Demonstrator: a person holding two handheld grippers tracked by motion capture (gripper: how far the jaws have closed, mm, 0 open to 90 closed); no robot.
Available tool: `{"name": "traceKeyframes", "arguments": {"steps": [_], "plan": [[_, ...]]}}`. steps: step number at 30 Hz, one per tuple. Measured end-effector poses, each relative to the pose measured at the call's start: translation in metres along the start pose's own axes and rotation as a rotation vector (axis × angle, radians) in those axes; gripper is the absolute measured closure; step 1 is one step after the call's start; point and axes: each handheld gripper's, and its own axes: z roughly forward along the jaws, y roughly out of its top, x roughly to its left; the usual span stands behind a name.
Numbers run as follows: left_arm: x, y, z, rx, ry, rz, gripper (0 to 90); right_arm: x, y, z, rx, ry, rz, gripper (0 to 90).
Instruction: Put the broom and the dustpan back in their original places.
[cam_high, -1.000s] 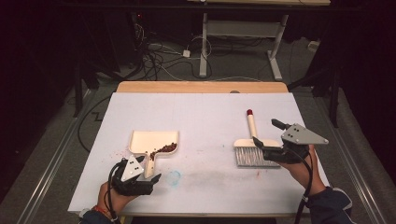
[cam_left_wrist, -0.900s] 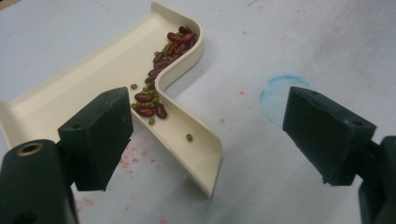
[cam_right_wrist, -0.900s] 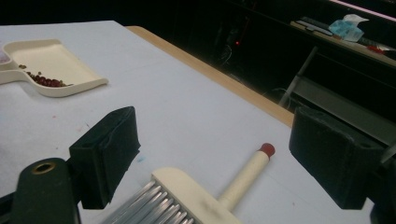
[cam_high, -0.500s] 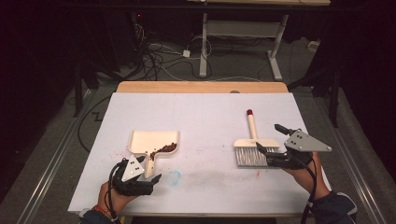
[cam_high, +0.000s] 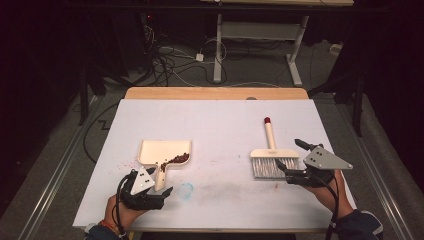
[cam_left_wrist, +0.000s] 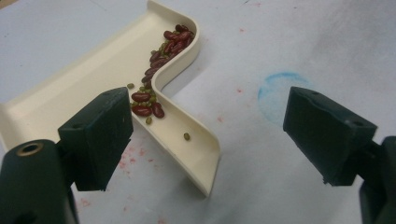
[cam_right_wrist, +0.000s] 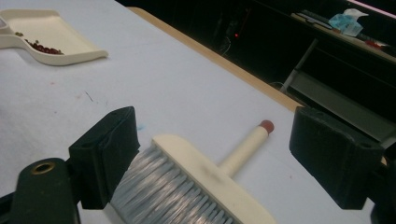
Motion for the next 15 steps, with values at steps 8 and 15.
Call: {"name": "traceKeyframes", "arguments": {"steps": [8,15], "plan": [[-0.001,0.000,0.000,-0.005,-0.006,0.003,15.7,0.007,-0.017,-0.001,0.034,0.021,-0.011,16.0],[-0.001,0.001,0.001,-0.007,-0.009,0.007,15.6,0.012,-0.035,-0.006,0.037,0.034,-0.003,16.0]]}}
